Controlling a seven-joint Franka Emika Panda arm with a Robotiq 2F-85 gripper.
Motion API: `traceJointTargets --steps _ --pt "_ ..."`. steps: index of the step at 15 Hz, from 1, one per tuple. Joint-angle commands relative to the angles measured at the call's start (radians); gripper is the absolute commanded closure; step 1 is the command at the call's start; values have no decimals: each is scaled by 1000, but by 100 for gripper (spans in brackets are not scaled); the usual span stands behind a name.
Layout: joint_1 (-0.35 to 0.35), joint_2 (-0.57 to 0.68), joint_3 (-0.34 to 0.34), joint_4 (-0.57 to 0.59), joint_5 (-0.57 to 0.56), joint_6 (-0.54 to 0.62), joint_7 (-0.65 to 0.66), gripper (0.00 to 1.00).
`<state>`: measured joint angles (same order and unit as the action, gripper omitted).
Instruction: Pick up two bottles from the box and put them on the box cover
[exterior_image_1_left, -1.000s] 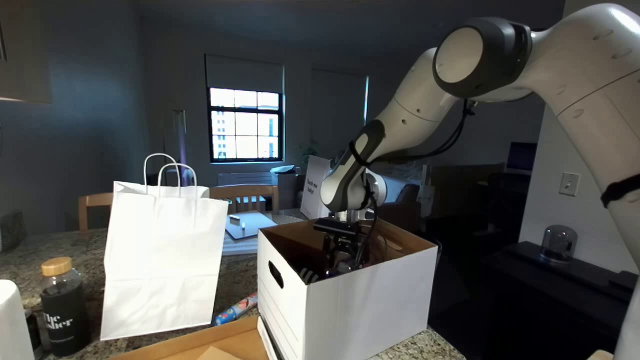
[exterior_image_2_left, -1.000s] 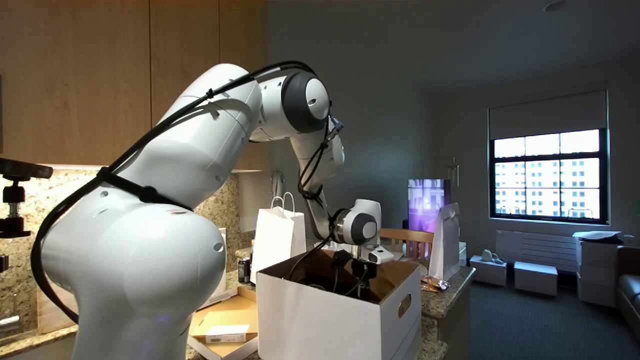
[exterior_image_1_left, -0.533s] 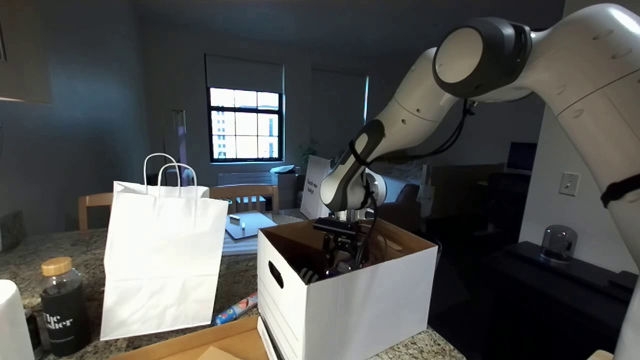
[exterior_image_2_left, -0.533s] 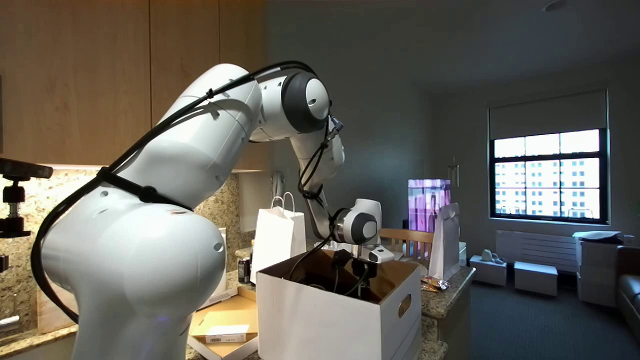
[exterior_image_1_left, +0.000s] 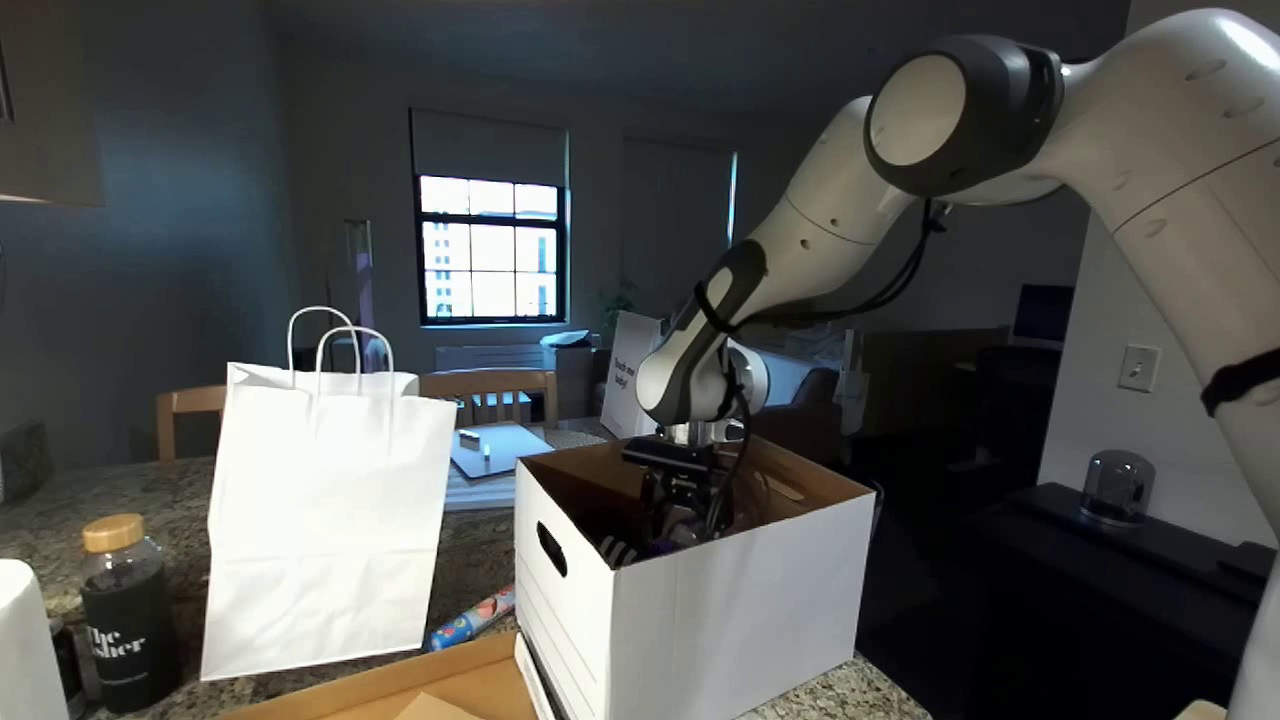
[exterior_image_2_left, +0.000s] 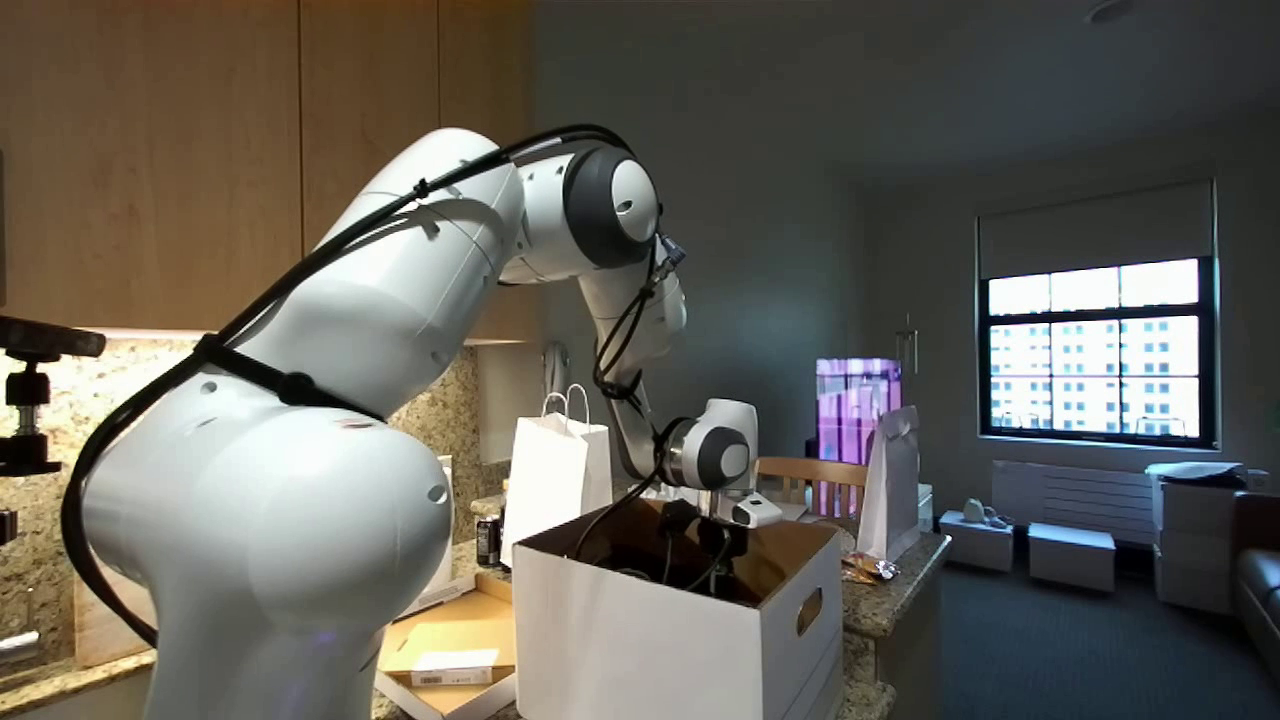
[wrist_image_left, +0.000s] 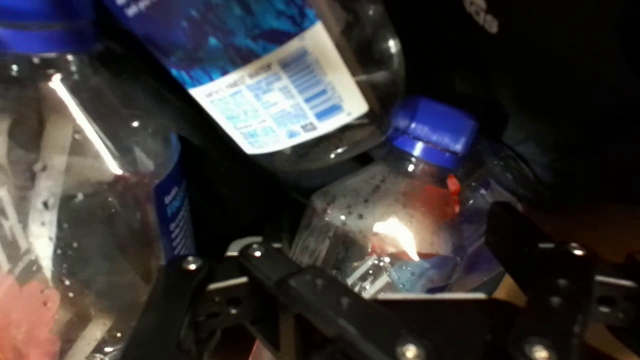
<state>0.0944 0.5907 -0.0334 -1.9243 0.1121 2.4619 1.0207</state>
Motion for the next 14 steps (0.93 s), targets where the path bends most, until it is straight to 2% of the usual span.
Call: traceJointTargets --steps 1,14 --pt "-7 -3 14 -4 33 -22 -54 0" --pt "7 15 50 1 54 -52 -154 0"
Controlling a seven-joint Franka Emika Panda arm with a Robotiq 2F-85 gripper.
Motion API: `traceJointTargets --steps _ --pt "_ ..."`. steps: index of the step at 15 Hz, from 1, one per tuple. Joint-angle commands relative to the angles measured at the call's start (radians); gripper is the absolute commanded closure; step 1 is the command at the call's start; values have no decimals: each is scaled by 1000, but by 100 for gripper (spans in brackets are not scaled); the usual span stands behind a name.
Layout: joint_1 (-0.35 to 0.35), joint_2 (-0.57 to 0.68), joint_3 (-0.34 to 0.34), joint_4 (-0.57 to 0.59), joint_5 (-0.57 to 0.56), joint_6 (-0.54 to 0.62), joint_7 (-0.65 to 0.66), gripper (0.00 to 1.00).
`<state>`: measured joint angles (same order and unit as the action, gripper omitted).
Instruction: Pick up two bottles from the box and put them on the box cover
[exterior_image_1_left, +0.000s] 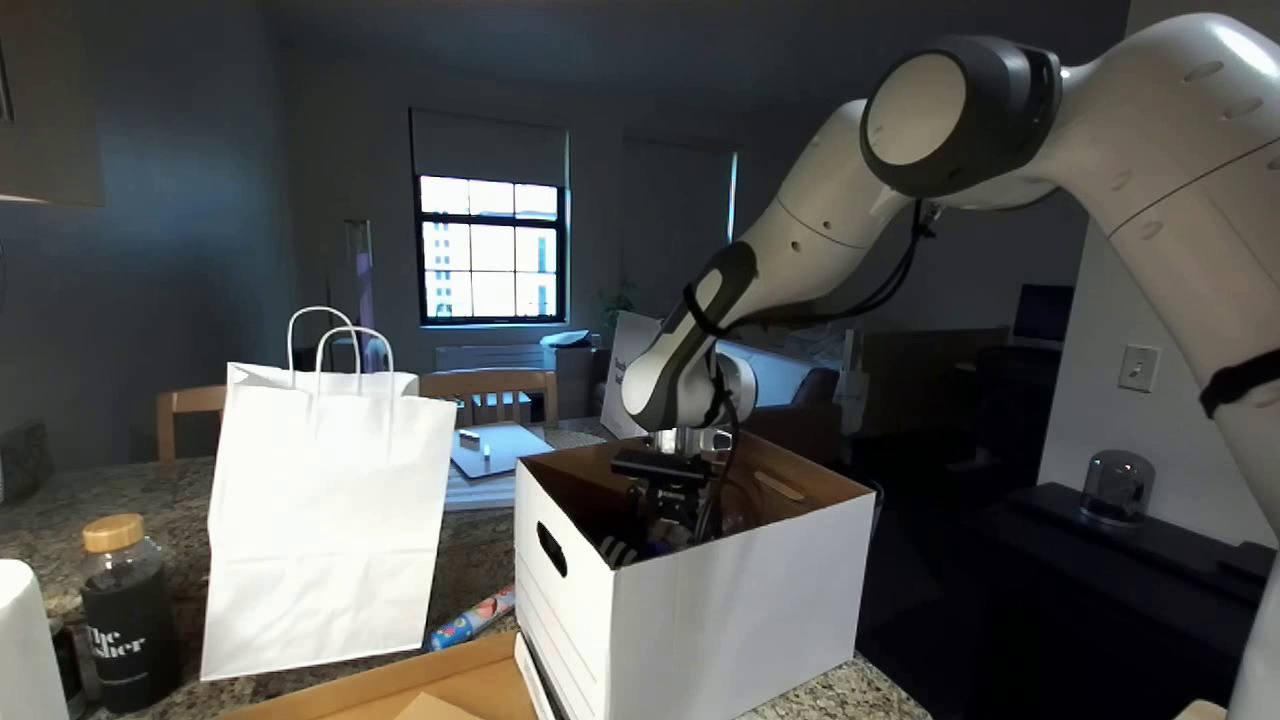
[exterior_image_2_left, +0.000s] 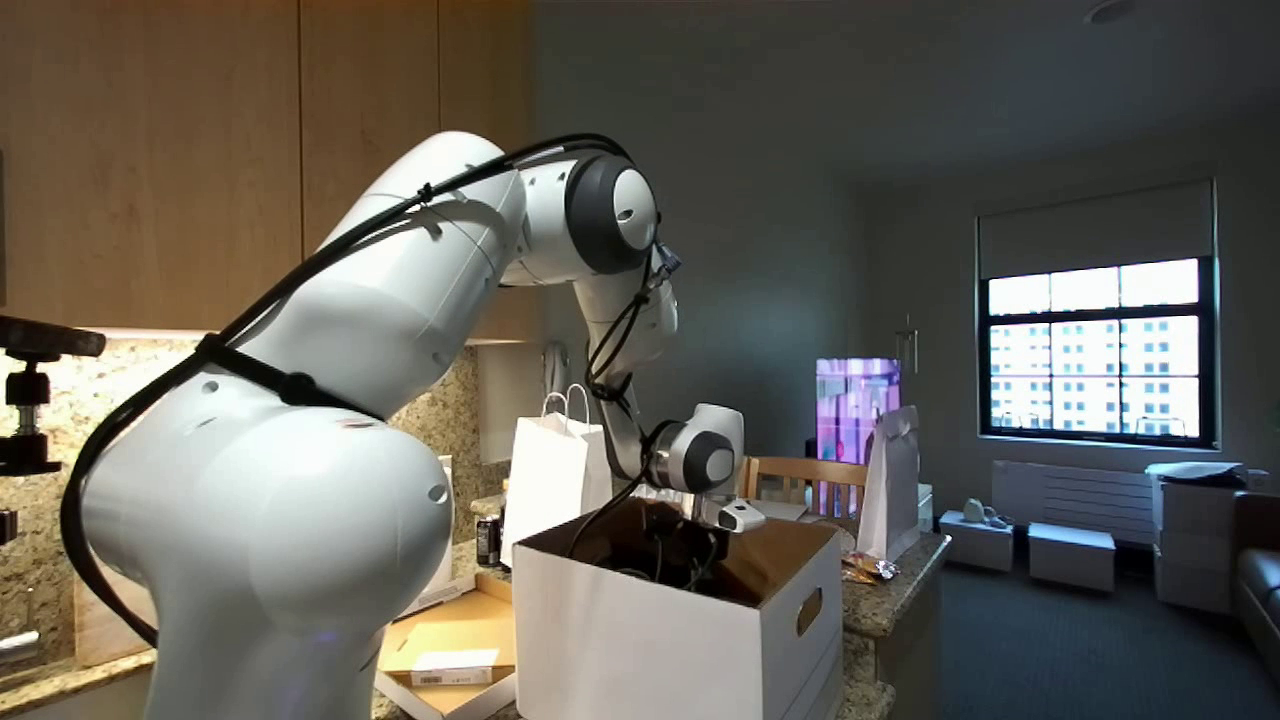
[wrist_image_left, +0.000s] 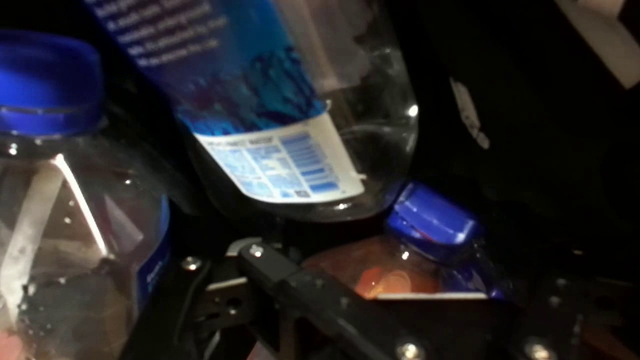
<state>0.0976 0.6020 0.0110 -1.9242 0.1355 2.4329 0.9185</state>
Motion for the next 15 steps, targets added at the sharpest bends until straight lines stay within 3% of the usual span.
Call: traceJointTargets --steps 1,5,6,7,15 --pt "3 5 8 3 34 -27 -59 0" --pt "-4 11 17 8 56 -52 -90 0" --pt "-4 12 17 9 61 -60 -99 25" --pt "2 12 10 11 59 -67 -94 27" --pt "-3 13 14 16 69 -91 -108 79"
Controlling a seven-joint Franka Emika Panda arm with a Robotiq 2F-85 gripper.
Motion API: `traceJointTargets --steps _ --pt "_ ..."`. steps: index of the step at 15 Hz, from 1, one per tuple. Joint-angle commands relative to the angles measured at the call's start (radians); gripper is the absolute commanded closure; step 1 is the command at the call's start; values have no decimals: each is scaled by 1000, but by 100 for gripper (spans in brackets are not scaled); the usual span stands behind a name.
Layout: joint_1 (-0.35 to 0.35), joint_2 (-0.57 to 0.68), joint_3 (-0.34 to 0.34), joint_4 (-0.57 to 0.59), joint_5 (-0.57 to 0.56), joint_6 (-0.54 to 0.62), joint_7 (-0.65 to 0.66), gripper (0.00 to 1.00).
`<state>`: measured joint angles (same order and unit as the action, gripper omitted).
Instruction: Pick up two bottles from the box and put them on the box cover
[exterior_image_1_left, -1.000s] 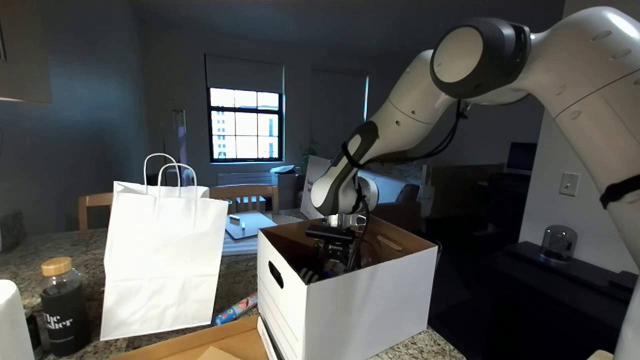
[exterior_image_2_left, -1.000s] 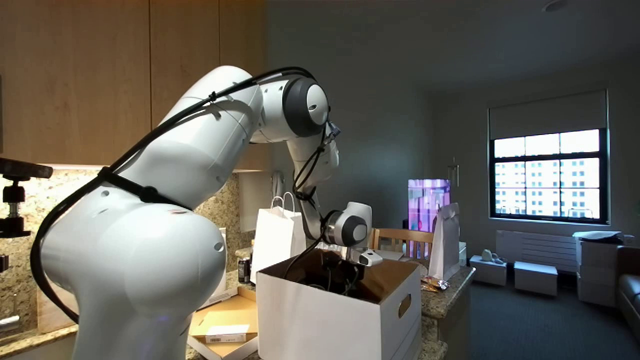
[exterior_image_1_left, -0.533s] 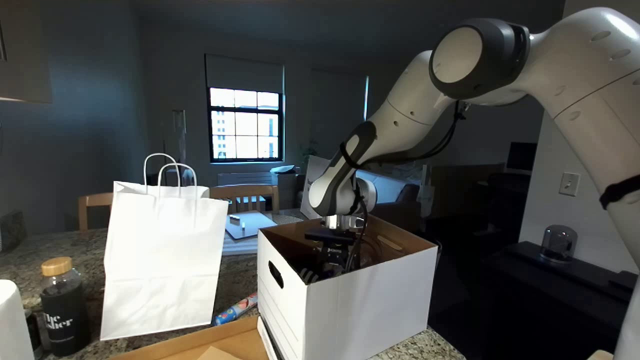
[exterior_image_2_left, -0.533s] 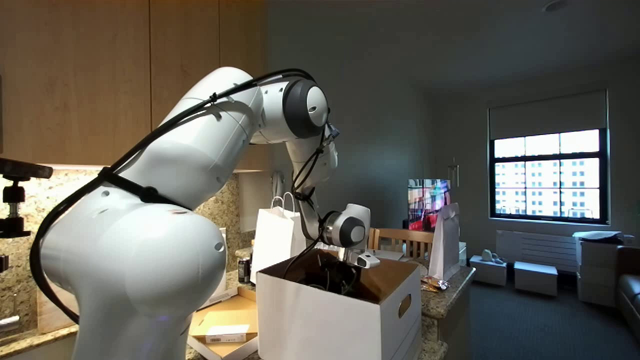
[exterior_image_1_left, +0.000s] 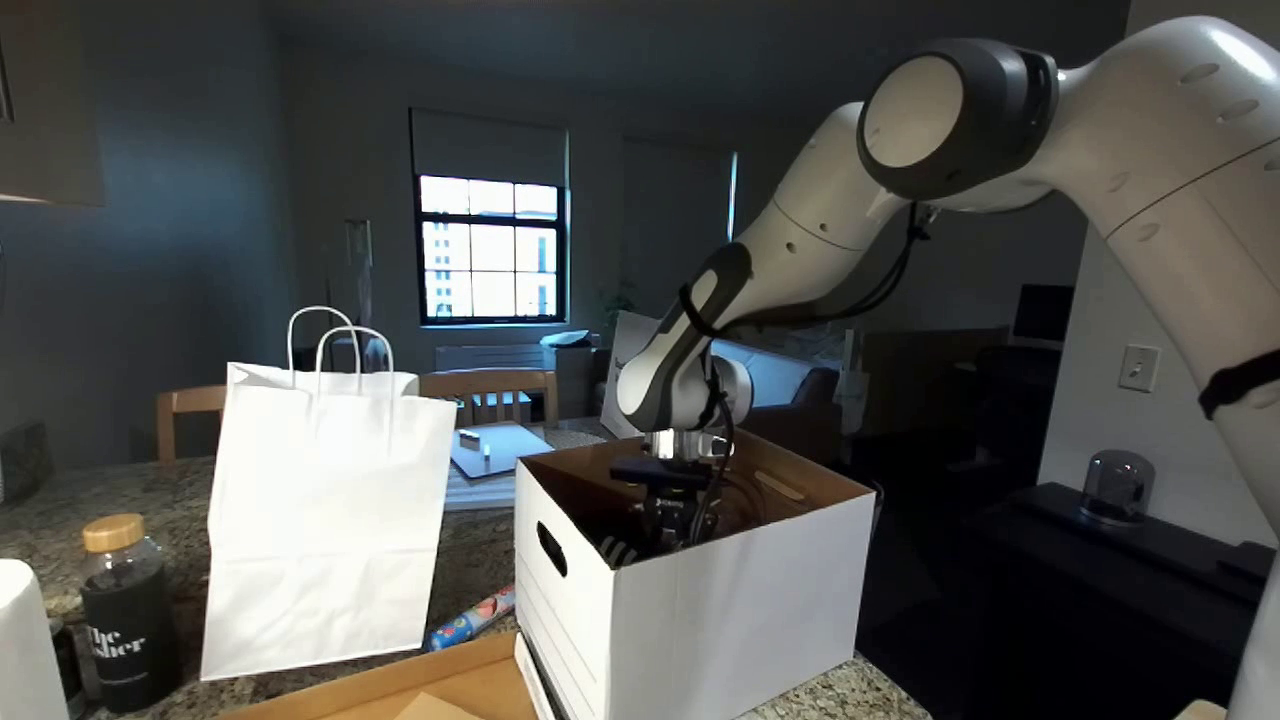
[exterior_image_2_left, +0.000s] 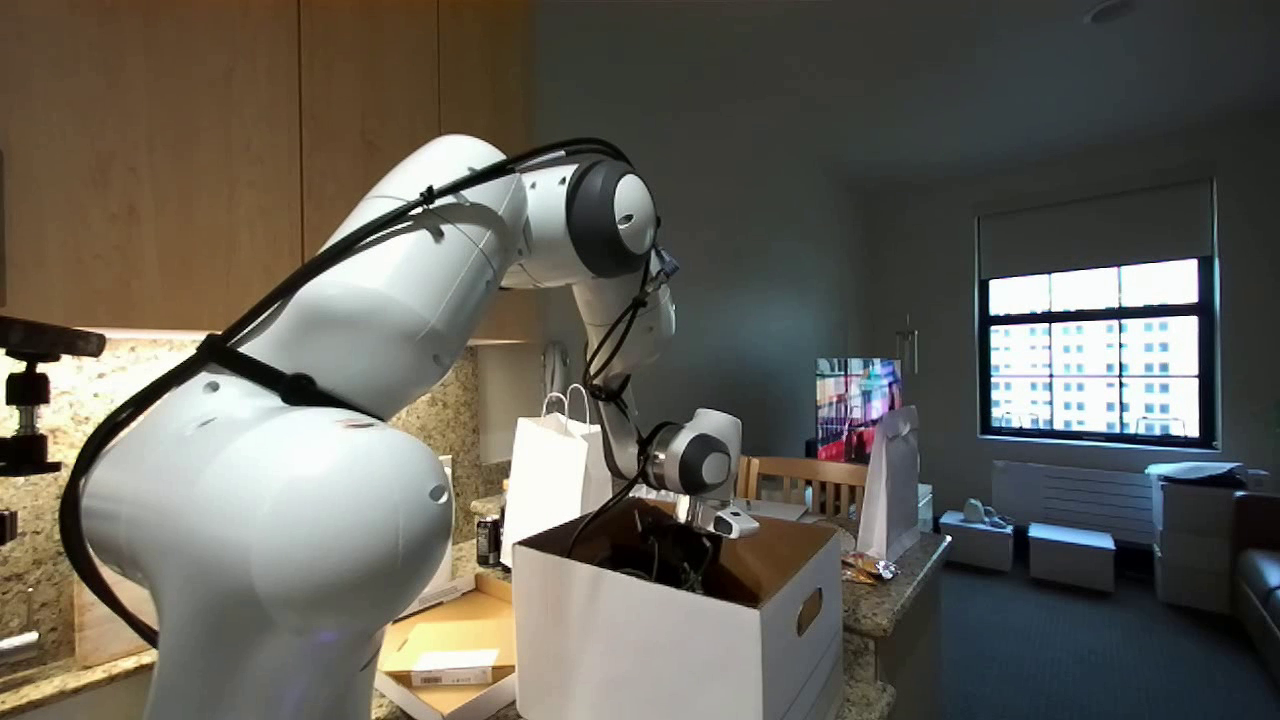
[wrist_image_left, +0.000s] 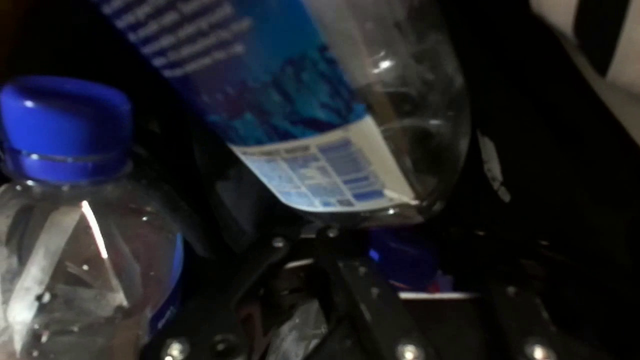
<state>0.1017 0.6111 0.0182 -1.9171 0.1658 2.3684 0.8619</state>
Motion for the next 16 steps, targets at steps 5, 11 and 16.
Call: traceJointTargets --steps 5,11,16 --pt "-12 -32 10 -25 55 -30 -74 100" --pt "-12 -129 -4 -123 66 -38 -86 98" --pt "-6 -220 -29 -219 49 -49 -57 98"
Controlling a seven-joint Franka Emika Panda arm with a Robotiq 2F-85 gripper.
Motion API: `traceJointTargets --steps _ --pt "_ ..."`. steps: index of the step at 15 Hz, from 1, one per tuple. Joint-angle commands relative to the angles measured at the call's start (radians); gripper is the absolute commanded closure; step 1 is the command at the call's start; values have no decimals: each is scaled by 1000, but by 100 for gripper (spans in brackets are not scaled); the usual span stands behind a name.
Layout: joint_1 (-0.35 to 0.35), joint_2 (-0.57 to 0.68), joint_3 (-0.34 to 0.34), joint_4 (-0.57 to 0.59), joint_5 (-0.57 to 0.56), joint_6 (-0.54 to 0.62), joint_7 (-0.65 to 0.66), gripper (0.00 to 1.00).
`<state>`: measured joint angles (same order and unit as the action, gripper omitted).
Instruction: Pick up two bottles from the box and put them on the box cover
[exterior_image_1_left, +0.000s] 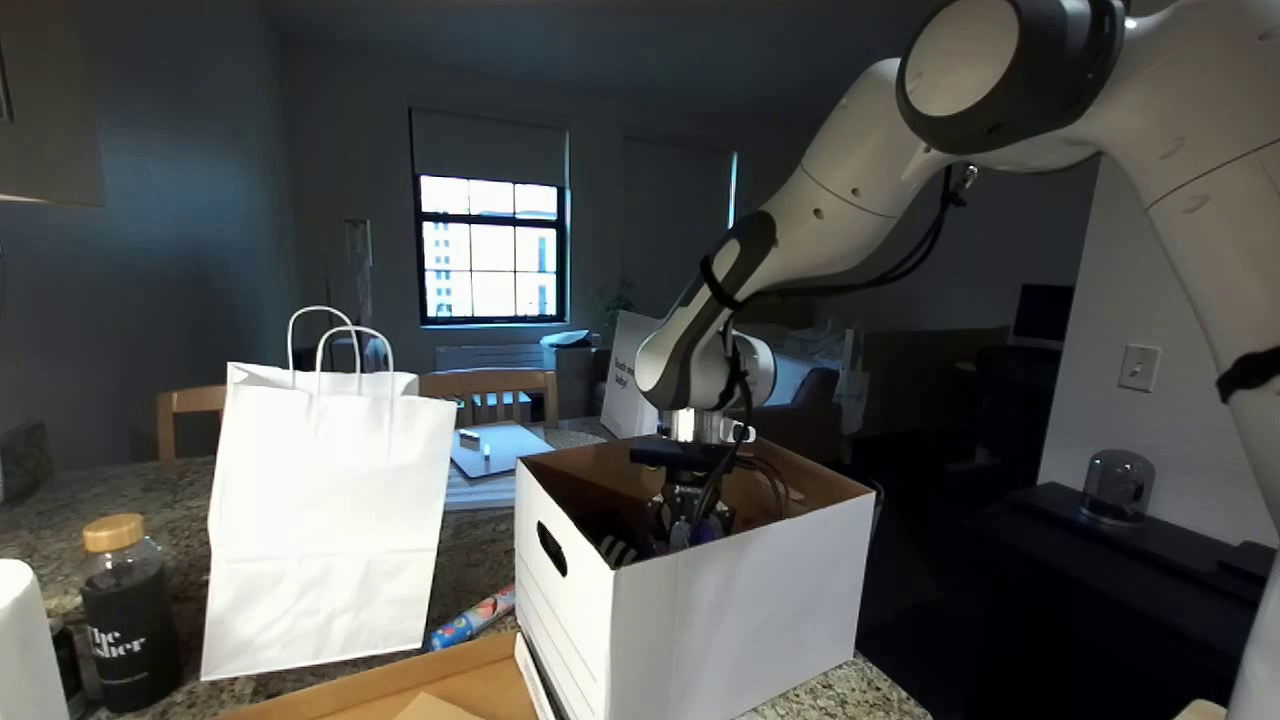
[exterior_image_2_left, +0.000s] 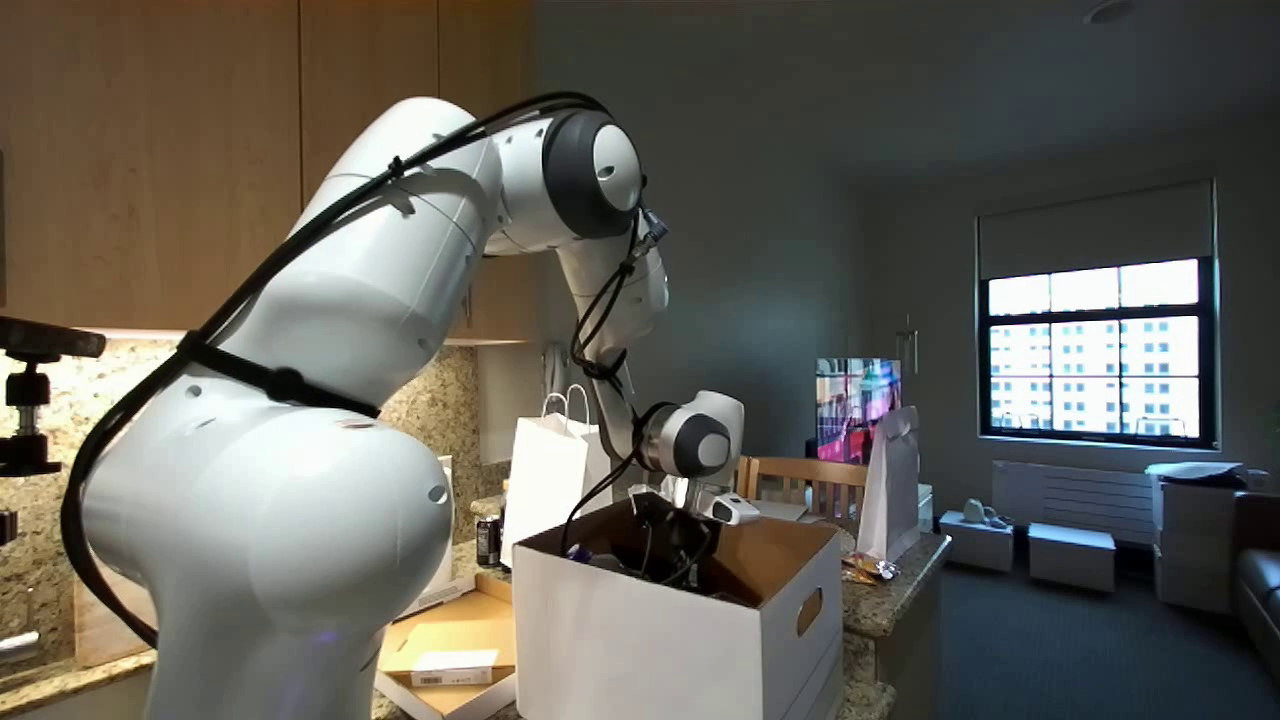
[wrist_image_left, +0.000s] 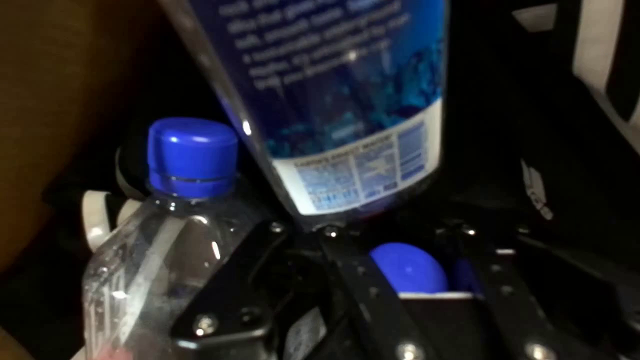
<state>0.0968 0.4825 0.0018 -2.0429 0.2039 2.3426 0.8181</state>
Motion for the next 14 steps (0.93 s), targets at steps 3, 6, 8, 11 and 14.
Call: traceJointTargets --steps 3,6,8,11,14 --pt "-5 -111 -25 -113 9 -36 -6 97" --pt "-8 -116 -38 -113 7 -29 -1 97" --pt "-12 -116 -47 -106 9 -17 3 97" --pt "-21 -111 -56 -96 17 -15 1 67" --pt "-27 -105 -58 -93 19 -24 -4 54"
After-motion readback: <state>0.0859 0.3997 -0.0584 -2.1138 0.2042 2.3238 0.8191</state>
